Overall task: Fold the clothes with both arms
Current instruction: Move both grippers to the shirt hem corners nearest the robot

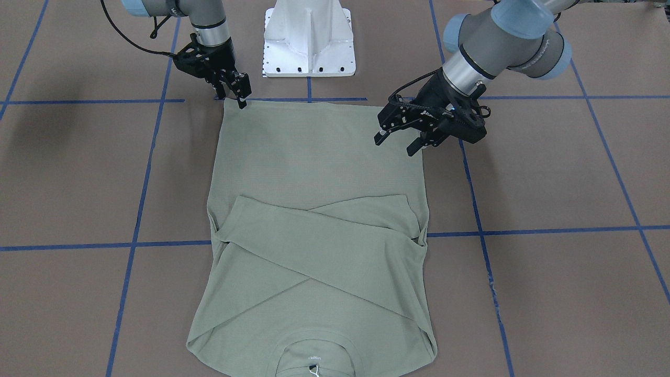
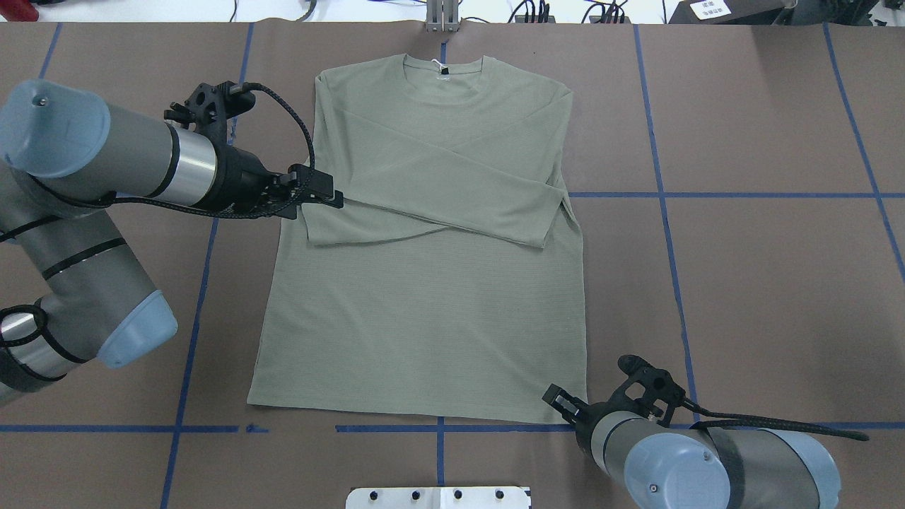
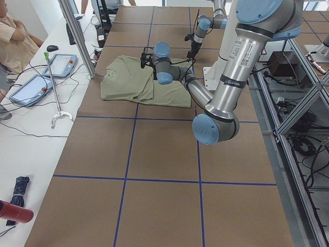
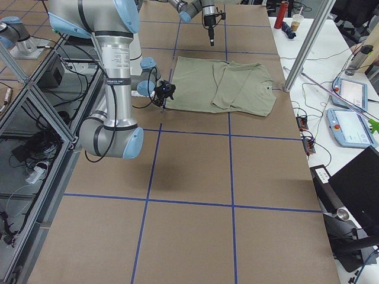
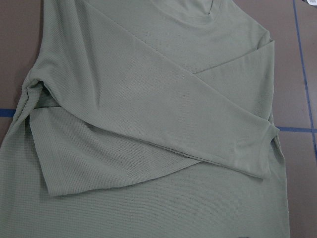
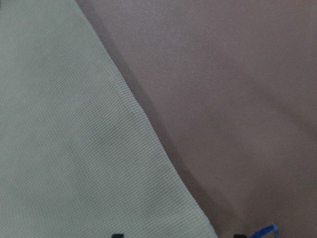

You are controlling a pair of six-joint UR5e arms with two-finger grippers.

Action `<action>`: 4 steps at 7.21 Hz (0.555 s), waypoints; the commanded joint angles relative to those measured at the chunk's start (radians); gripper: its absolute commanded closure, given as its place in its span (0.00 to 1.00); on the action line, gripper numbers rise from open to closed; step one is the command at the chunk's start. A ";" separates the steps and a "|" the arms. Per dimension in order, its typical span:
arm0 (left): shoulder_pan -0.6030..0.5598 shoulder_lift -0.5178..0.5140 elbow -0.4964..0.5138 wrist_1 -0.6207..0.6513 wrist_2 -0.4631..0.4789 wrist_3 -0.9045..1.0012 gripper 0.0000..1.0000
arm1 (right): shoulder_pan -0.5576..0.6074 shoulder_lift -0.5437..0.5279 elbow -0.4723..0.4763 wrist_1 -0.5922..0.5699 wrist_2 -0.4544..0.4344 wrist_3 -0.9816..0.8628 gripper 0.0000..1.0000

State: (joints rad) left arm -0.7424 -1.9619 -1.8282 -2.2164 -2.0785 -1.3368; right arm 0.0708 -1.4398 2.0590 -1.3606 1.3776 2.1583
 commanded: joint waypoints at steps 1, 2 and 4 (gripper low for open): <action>0.000 0.001 -0.003 -0.002 -0.002 -0.004 0.12 | 0.001 -0.010 0.004 0.000 0.017 0.000 0.89; 0.000 0.002 -0.006 -0.003 -0.005 -0.022 0.12 | 0.001 -0.013 0.009 0.000 0.017 0.000 1.00; 0.000 -0.002 -0.013 0.001 -0.008 -0.092 0.12 | 0.001 -0.019 0.019 0.000 0.023 0.000 1.00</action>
State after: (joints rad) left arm -0.7424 -1.9612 -1.8352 -2.2177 -2.0842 -1.3825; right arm 0.0720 -1.4540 2.0691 -1.3606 1.3957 2.1583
